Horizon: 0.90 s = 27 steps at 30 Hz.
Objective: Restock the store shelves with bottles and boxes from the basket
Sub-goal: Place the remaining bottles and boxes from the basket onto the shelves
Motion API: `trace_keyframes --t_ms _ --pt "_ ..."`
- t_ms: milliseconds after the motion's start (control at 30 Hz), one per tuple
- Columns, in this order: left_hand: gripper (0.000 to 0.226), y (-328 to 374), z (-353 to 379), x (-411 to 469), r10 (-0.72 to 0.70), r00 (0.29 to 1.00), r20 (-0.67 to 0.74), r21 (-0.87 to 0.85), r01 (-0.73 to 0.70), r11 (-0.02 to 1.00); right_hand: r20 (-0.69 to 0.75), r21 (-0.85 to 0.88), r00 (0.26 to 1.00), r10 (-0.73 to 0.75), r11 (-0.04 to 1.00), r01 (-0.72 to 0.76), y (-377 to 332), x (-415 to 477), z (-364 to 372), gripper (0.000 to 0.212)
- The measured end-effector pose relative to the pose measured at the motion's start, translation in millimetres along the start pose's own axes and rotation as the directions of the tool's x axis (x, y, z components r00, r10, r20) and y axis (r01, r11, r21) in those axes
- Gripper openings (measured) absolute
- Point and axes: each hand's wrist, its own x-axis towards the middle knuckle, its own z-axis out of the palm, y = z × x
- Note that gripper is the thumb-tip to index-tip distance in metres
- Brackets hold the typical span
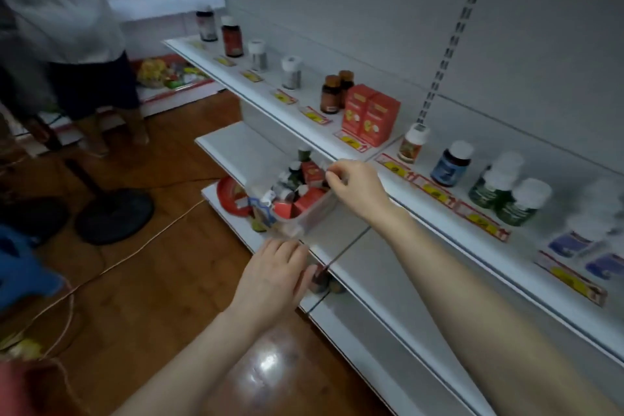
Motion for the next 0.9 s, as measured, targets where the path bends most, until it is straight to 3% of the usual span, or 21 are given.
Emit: trace_keyframes --t_ms 333,467,700,900 --pt "0.055 -149 -6 -7 -0.228 0.973 -0.042 0.091 0.231 0.969 0.271 0.021 0.962 -0.024 1.000 0.019 -38 91 146 0.023" --pt "0.040 -205 9 15 -0.272 0.962 0.019 0.090 0.269 0.959 0.318 0.018 0.946 0.059 0.997 -0.069 -26 134 187 0.022" --pt "0.041 -286 31 82 -0.271 0.955 0.119 0.028 0.269 0.963 0.409 -0.090 0.882 0.233 0.972 -0.216 4 204 233 0.021" --pt "0.037 -346 50 127 -0.185 0.968 0.167 -0.056 0.197 0.979 0.384 -0.158 0.836 0.393 0.920 -0.360 13 236 250 0.019"
